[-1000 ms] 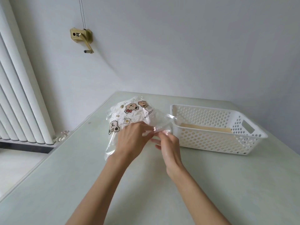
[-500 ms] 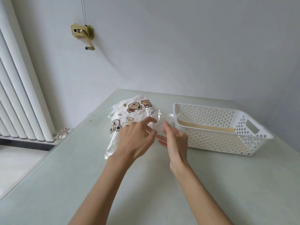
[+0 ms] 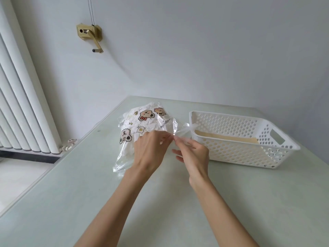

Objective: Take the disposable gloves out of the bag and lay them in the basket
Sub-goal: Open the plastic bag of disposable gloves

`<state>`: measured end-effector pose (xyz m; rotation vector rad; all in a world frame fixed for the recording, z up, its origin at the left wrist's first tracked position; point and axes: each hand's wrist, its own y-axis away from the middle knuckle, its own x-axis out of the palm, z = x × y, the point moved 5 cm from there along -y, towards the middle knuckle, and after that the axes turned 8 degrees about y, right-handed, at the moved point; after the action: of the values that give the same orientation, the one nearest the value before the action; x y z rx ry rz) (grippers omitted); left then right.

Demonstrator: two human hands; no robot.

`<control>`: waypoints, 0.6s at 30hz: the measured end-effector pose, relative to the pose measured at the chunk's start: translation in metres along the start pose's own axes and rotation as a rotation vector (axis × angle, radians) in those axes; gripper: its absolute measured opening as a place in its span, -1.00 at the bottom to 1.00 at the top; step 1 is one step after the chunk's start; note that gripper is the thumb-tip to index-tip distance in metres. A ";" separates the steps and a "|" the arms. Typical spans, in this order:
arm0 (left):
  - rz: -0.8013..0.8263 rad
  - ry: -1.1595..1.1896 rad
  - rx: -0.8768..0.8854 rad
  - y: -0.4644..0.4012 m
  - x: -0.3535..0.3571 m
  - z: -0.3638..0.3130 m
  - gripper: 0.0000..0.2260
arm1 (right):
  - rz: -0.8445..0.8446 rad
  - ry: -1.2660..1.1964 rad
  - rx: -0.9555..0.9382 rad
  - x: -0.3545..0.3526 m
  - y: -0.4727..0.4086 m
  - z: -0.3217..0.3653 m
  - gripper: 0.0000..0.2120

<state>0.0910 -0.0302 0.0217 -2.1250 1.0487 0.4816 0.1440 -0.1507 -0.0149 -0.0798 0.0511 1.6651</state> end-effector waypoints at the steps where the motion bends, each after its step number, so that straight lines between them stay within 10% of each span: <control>1: 0.015 0.005 0.005 -0.001 -0.001 0.000 -0.82 | 0.010 0.031 -0.003 0.001 -0.002 0.000 -0.86; 18: -0.077 -0.104 0.006 0.007 0.005 0.000 -0.80 | -0.108 0.708 -0.195 0.009 0.007 0.010 -0.72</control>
<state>0.0888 -0.0361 0.0160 -2.1023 0.9059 0.5453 0.1361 -0.1414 -0.0063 -0.8030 0.4107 1.4594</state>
